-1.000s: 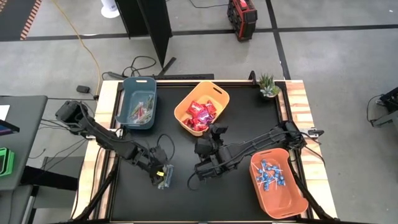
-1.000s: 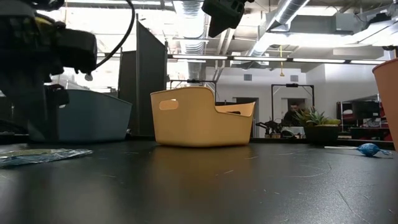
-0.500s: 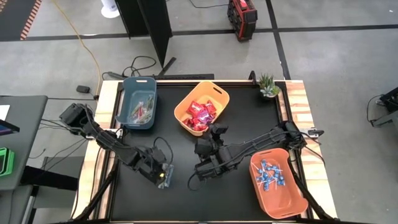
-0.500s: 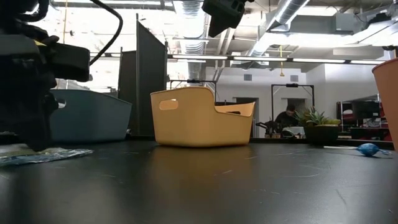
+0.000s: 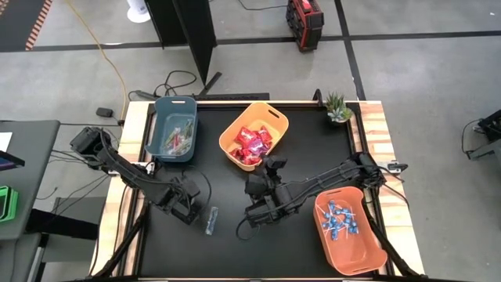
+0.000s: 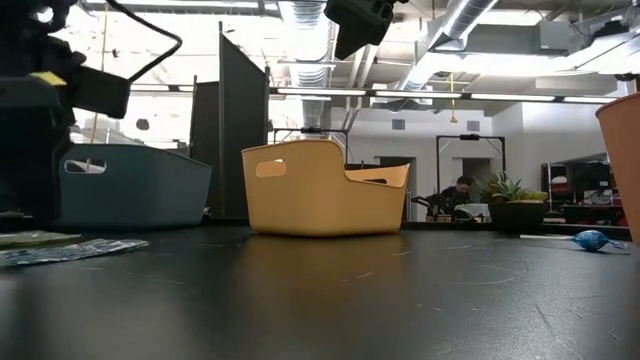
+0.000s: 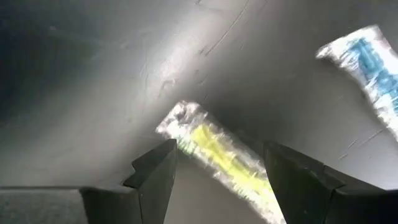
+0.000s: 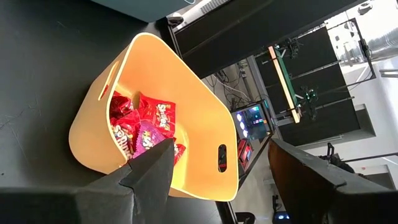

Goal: Sort candy
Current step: Put the green gummy into the blue bin

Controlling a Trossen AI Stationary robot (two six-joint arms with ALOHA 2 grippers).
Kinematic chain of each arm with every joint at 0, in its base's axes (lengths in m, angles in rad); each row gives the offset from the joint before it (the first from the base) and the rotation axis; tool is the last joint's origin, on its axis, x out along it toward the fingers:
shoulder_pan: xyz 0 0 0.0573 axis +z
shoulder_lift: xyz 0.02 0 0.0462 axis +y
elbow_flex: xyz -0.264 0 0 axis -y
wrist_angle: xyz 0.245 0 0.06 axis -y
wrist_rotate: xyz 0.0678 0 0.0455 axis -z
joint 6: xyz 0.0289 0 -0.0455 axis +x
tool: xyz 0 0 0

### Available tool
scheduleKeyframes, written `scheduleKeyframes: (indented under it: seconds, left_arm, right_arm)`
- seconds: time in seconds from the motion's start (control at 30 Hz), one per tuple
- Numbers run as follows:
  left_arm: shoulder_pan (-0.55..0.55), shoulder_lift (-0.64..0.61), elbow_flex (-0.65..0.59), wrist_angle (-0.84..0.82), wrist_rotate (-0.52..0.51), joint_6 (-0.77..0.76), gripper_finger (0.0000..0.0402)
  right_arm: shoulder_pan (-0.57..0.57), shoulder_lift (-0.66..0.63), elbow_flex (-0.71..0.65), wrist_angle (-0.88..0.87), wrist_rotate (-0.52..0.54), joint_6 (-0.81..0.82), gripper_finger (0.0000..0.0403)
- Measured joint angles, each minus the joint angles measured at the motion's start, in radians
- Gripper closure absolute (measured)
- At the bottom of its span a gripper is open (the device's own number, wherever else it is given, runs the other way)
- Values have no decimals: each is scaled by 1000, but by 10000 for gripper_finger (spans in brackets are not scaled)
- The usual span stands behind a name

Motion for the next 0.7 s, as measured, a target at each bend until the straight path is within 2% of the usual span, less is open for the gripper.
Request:
scheduleKeyframes:
  seconds: [0.27, 0.57, 0.7]
  left_arm:
    - [0, 32, 0, 13, 65, -71, 168]
    - [-1, 150, 7, 82, 81, -55, 168]
    - [-1, 172, 7, 78, 94, -27, 189]
  right_arm:
    - [0, 0, 0, 0, 0, -1, 127]
    - [1, 0, 0, 0, 0, -5, 127]
    - [1, 0, 0, 1, 0, -7, 127]
